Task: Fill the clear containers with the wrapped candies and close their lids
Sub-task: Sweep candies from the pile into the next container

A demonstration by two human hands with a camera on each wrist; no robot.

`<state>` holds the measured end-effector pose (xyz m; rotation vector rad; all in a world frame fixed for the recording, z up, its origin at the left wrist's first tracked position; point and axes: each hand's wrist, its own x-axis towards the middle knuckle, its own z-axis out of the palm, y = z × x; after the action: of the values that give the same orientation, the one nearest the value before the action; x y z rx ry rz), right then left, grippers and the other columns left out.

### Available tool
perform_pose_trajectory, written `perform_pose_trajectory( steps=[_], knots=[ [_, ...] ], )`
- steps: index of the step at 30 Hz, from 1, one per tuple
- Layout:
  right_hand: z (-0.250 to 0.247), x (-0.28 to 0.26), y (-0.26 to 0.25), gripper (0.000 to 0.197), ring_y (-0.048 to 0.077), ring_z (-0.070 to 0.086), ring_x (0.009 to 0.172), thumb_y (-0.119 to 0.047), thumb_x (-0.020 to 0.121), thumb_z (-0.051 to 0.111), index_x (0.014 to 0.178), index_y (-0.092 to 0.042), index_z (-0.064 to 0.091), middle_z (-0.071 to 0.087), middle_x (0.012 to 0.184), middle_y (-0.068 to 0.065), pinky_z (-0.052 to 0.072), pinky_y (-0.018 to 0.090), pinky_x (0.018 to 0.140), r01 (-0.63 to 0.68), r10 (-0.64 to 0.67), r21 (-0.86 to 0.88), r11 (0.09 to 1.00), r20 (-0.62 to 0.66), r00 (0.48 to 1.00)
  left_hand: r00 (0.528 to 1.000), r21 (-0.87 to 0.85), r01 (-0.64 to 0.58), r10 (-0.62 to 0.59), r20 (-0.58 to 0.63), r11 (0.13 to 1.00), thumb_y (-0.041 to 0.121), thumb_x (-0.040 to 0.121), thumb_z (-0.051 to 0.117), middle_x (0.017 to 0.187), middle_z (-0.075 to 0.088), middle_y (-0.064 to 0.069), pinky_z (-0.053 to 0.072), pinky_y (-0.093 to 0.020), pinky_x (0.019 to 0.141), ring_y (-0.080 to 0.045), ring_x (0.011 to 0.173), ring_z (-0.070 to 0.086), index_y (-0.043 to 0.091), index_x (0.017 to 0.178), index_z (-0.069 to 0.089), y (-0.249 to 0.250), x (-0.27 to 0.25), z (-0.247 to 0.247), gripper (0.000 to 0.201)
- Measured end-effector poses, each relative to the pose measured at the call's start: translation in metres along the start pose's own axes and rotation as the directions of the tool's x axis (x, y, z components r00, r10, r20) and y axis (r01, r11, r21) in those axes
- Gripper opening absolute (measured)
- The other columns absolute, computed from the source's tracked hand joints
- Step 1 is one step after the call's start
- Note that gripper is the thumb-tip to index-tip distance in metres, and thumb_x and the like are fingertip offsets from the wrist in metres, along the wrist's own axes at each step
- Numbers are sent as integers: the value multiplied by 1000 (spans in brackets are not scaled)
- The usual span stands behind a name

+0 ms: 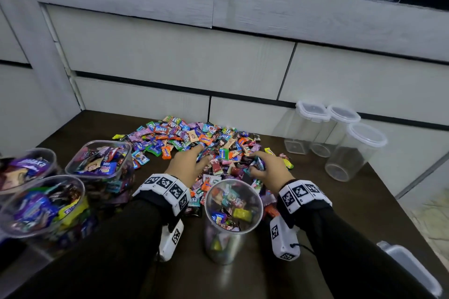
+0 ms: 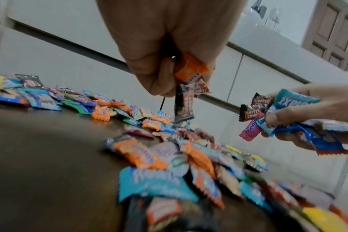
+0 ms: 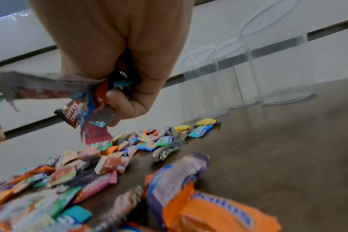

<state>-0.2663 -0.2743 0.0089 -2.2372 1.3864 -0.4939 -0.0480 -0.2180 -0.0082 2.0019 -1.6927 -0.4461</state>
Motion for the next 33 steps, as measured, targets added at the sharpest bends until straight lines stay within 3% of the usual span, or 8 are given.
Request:
perform_pose_trajectory(
  steps=[2, 6, 8, 12, 15, 21, 25, 33],
  knots=[
    [-10, -6, -5, 23, 33, 57, 83, -11, 84, 63, 106, -2, 64, 66, 91, 18, 29, 27, 64, 13, -14, -15, 1000, -66, 998, 998, -86, 3, -8, -57, 996, 40, 100, 48, 126, 61, -20, 44, -36, 90, -34, 115, 57, 8, 140, 46, 7, -4, -10, 51],
    [-32, -14, -20, 36, 28, 57, 107, -19, 86, 64, 121, -9, 60, 64, 115, 11, 35, 26, 80, 15, -17, -12, 1000, -133, 991, 988, -189, -25, -5, -157, 982, 44, 99, 48, 125, 61, -24, 43, -36, 90, -34, 115, 57, 8, 144, 43, 24, -10, -32, 58],
    [-41, -17, -26, 32, 25, 58, 104, -20, 86, 65, 117, -11, 62, 65, 111, 9, 33, 22, 74, 31, -29, 10, 999, -156, 987, 976, -242, -53, -1, -216, 969, 45, 98, 49, 124, 61, -24, 43, -37, 90, -34, 112, 58, 7, 144, 42, 34, -15, -42, 60],
    [-51, -26, -40, 30, 21, 61, 99, -18, 86, 65, 115, -10, 63, 68, 107, 6, 39, 21, 76, 51, -38, 60, 997, -189, 981, 943, -306, -169, 64, -326, 937, 44, 98, 50, 91, 59, -6, 45, -31, 79, -10, 79, 48, 7, 136, 50, 59, -32, -57, 54],
    [-54, -31, -46, 23, 20, 62, 90, -17, 86, 65, 108, -12, 65, 69, 98, 5, 38, 20, 70, 71, -57, 60, 996, -205, 977, 911, -291, -324, 214, -352, 900, 44, 96, 50, 73, 56, 11, 37, -10, 53, 4, 55, 45, 14, 114, 60, 78, -51, -59, 36],
    [-58, -41, -53, 15, 17, 59, 78, -12, 84, 63, 99, -13, 65, 66, 86, 2, 42, 24, 68, 95, -74, 78, 992, -242, 967, 876, -197, -463, 412, -252, 864, 41, 97, 51, 92, 52, 8, 35, -21, 70, -7, 83, 51, 24, 101, 57, 88, -83, -35, 19],
    [-59, -44, -52, 17, 16, 59, 78, -14, 86, 63, 102, -13, 65, 66, 88, 1, 36, 18, 64, 97, -77, 71, 993, -248, 966, 881, -219, -459, 410, -235, 861, 40, 97, 53, 99, 54, 8, 39, -12, 72, -5, 83, 57, 25, 110, 58, 83, -88, -23, 20],
    [-58, -45, -53, 19, 17, 55, 77, -12, 84, 64, 103, -10, 65, 59, 84, -1, 32, 11, 59, 97, -75, 67, 993, -270, 960, 871, -17, -481, 475, -124, 877, 35, 94, 59, 108, 54, 1, 49, -41, 82, -22, 96, 59, 25, 117, 54, 86, -82, -23, 26]
  ],
)
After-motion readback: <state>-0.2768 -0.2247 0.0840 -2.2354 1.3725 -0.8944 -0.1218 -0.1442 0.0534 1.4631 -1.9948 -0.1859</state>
